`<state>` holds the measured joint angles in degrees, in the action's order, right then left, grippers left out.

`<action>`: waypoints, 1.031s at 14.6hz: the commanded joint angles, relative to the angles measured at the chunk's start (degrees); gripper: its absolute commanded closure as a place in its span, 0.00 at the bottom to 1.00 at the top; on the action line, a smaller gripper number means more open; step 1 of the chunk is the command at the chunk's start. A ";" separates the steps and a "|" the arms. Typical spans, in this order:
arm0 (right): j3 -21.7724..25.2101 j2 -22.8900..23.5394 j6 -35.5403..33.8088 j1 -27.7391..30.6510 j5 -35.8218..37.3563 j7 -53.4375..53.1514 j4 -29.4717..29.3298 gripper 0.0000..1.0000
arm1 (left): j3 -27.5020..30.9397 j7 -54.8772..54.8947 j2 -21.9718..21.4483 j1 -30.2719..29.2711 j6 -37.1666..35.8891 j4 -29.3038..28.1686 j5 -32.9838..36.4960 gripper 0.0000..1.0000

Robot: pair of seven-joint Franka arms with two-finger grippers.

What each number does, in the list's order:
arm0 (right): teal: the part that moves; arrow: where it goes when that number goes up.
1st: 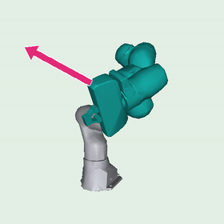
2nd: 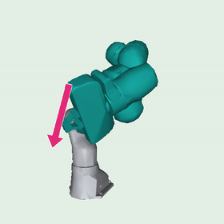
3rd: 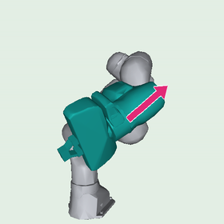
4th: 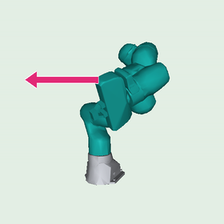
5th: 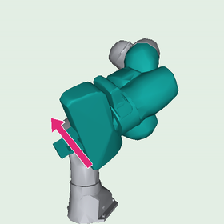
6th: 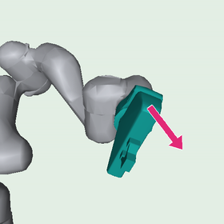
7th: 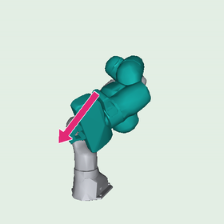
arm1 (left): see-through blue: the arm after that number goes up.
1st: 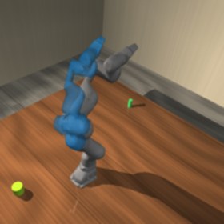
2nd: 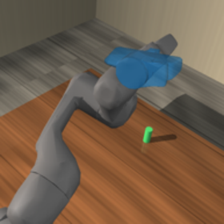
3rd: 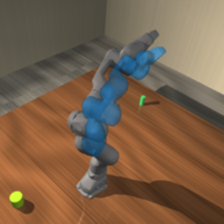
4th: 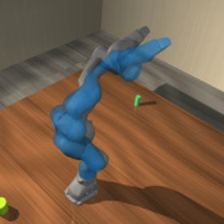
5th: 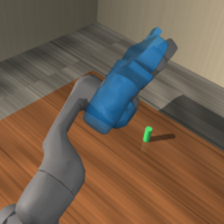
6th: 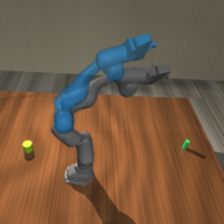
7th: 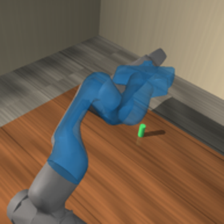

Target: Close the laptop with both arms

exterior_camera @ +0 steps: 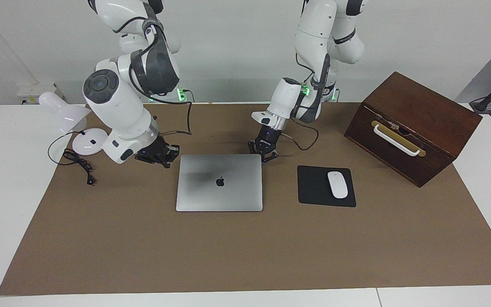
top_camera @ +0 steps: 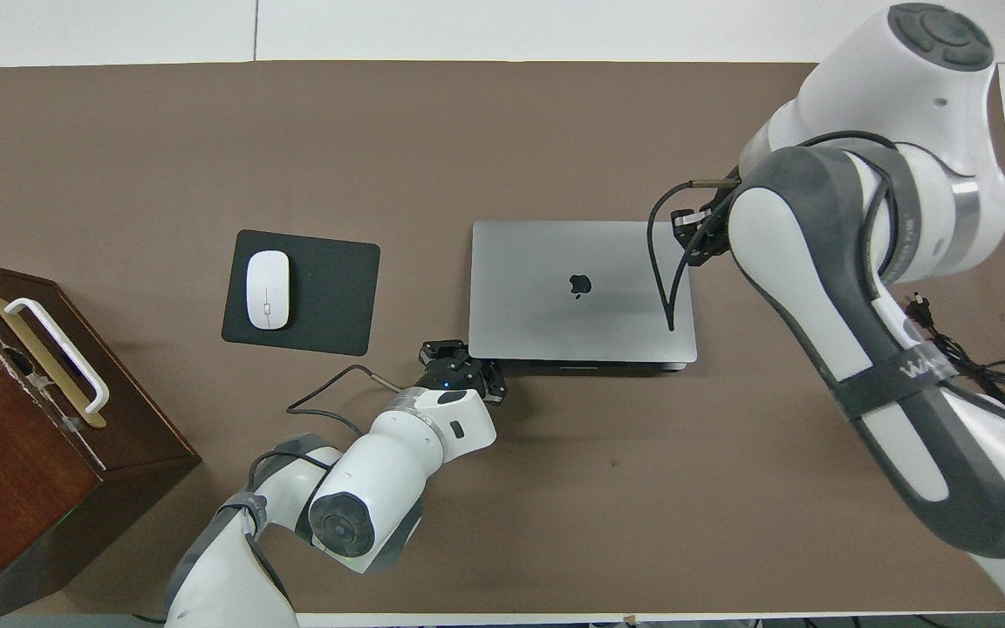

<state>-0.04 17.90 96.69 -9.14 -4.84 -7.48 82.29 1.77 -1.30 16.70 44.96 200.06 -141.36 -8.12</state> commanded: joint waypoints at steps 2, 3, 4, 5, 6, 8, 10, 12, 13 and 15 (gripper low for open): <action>-0.31 -3.74 -1.06 3.60 4.74 9.29 -0.55 1.00 | 0.16 -1.77 2.82 -2.51 -0.99 -0.41 1.09 1.00; -0.31 -4.45 -1.06 4.39 5.97 11.58 -0.55 1.00 | -0.10 -2.47 2.82 -2.51 -1.69 -0.41 1.09 1.00; -0.31 -5.06 -0.98 5.01 7.28 13.52 -0.55 1.00 | -0.28 -3.87 2.73 -2.43 -2.22 -0.41 1.09 1.00; -0.31 -5.50 -0.80 5.45 8.25 15.02 -0.55 1.00 | -0.37 -5.45 2.73 -2.34 -2.92 -0.41 1.09 1.00; -0.31 -5.77 -0.28 5.80 8.96 16.77 -0.55 1.00 | -0.54 -6.60 2.64 -2.08 -3.36 -0.32 1.09 1.00; -0.31 -6.30 -0.10 5.98 9.49 19.51 -0.55 0.80 | -1.07 -9.85 2.55 -1.81 -3.89 -0.32 1.09 1.00; -0.31 -6.47 -0.10 6.50 9.49 19.96 -0.55 0.38 | -1.25 -11.61 2.20 -1.90 -6.07 -0.24 1.09 1.00; -0.31 -6.74 -0.10 6.94 9.41 19.87 -0.47 0.00 | -1.33 -12.59 1.94 -1.99 -7.49 -0.15 1.09 1.00; -0.31 -7.09 -0.18 7.21 9.23 19.69 -0.47 0.00 | -1.33 -12.85 1.94 -1.99 -7.58 -0.15 1.09 1.00; -0.31 -7.35 -0.36 8.17 8.53 17.51 -0.38 0.00 | -1.42 -14.60 1.50 -1.81 -9.07 0.11 1.09 1.00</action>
<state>0.28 11.58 96.61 -2.54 3.68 10.85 81.50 1.34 -13.18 15.49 44.42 196.18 -141.00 -8.13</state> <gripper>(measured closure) 0.273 0.991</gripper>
